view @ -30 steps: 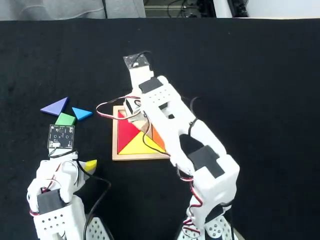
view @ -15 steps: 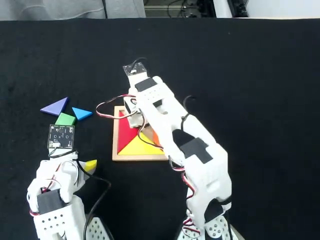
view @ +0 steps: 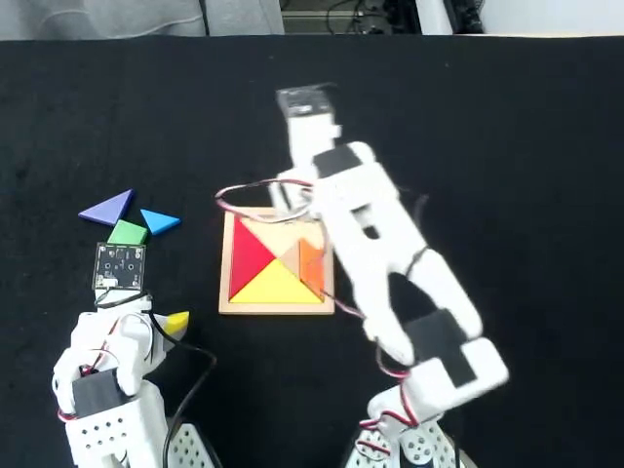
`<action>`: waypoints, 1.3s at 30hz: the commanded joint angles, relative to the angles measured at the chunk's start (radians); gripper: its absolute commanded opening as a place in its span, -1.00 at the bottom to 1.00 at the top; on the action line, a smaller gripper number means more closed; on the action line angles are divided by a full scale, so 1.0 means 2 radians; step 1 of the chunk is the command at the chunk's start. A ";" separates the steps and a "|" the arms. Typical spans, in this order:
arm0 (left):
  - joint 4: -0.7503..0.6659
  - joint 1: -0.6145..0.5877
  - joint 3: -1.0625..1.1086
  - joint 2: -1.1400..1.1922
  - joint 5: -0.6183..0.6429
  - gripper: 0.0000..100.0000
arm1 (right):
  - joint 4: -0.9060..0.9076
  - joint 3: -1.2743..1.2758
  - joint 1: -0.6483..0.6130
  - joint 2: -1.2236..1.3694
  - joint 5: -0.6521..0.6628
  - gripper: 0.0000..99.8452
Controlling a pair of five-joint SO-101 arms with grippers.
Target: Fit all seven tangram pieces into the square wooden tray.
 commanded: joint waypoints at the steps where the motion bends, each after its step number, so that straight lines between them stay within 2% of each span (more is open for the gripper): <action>1: -0.005 -0.004 0.000 -0.002 0.000 -0.25 | -0.087 0.049 0.053 -0.049 0.005 -0.97; 5: -0.008 -0.004 0.000 -0.002 0.000 -0.25 | -0.194 0.126 0.076 -0.052 0.005 -0.97; 8: -0.008 -0.004 -0.001 -0.002 0.000 -0.25 | -0.233 0.155 0.076 -0.054 0.005 -0.97; 13: -0.008 -0.004 0.001 -0.002 -0.002 -0.25 | -0.241 0.165 0.085 -0.051 0.005 -0.96; 23: -0.005 -0.004 0.002 -0.002 -0.002 -0.25 | -0.248 0.164 0.166 -0.050 0.005 -0.96; 31: -0.005 -0.004 0.002 -0.002 -0.002 -0.25 | -0.315 0.210 0.165 -0.053 0.004 -0.96; 39: -0.005 -0.004 0.002 -0.002 -0.002 -0.25 | -0.318 0.210 0.165 -0.053 0.004 -0.96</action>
